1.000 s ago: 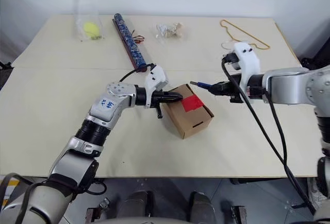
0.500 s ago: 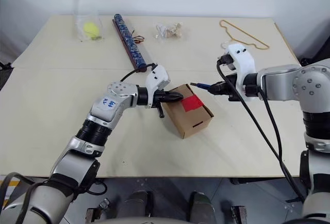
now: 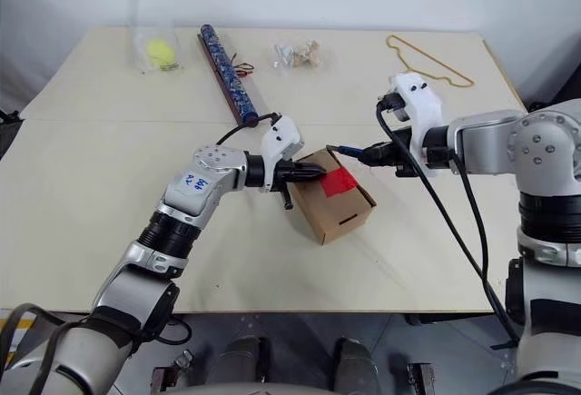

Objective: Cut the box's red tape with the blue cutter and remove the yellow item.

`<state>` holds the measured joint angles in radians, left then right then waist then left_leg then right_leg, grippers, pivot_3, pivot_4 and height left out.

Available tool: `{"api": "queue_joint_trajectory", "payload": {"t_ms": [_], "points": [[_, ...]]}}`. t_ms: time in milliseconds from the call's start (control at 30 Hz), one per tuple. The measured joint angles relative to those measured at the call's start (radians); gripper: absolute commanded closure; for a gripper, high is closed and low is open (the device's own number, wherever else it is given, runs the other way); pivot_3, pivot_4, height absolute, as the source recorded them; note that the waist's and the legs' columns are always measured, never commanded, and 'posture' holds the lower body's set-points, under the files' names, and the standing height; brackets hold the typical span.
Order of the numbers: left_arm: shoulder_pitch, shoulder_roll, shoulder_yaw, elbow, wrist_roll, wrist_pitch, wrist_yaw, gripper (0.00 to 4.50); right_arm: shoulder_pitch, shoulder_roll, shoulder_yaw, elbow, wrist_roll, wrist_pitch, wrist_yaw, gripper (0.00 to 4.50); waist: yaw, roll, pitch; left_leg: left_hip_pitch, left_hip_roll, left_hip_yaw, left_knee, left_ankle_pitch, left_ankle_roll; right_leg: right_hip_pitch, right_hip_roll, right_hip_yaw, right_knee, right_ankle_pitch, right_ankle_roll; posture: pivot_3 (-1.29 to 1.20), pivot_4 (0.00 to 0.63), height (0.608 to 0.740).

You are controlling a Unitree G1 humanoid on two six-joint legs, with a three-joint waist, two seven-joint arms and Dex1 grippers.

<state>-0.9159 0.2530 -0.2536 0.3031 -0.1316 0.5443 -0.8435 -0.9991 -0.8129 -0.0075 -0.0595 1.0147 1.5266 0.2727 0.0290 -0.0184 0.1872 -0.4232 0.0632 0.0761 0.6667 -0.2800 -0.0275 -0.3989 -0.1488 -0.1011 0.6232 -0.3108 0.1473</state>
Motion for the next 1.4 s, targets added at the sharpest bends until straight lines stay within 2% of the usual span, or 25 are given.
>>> {"api": "queue_joint_trajectory", "payload": {"t_ms": [600, 1100, 1400], "points": [[0.010, 0.003, -0.003, -0.025, 0.003, 0.021, -0.003, 4.50, 0.042, 0.023, -0.042, -0.048, -0.094, 0.077, 0.065, 4.42, -0.002, 0.000, 0.000, 0.001, 0.000, 0.000, 0.000, 0.000, 0.000, 0.000, 0.000, 0.000, 0.001, 0.000, 0.000, 0.00, 0.150, 0.740], [0.024, -0.005, -0.022, -0.056, 0.020, 0.026, 0.004, 4.50, -0.006, -0.057, 0.065, 0.013, -0.008, 0.070, 0.065, 4.42, -0.001, 0.000, 0.000, 0.001, 0.000, 0.000, 0.000, 0.000, 0.000, 0.000, 0.000, 0.000, 0.001, 0.000, 0.000, 0.00, 0.150, 0.740], [0.028, -0.012, -0.031, -0.067, 0.020, 0.036, 0.005, 4.50, -0.040, 0.035, 0.026, 0.058, -0.063, 0.083, 0.013, 4.42, -0.002, 0.000, 0.000, 0.001, 0.000, 0.001, 0.001, 0.000, 0.000, 0.000, 0.000, 0.001, 0.002, 0.000, 0.000, 0.00, 0.150, 0.740]]}}
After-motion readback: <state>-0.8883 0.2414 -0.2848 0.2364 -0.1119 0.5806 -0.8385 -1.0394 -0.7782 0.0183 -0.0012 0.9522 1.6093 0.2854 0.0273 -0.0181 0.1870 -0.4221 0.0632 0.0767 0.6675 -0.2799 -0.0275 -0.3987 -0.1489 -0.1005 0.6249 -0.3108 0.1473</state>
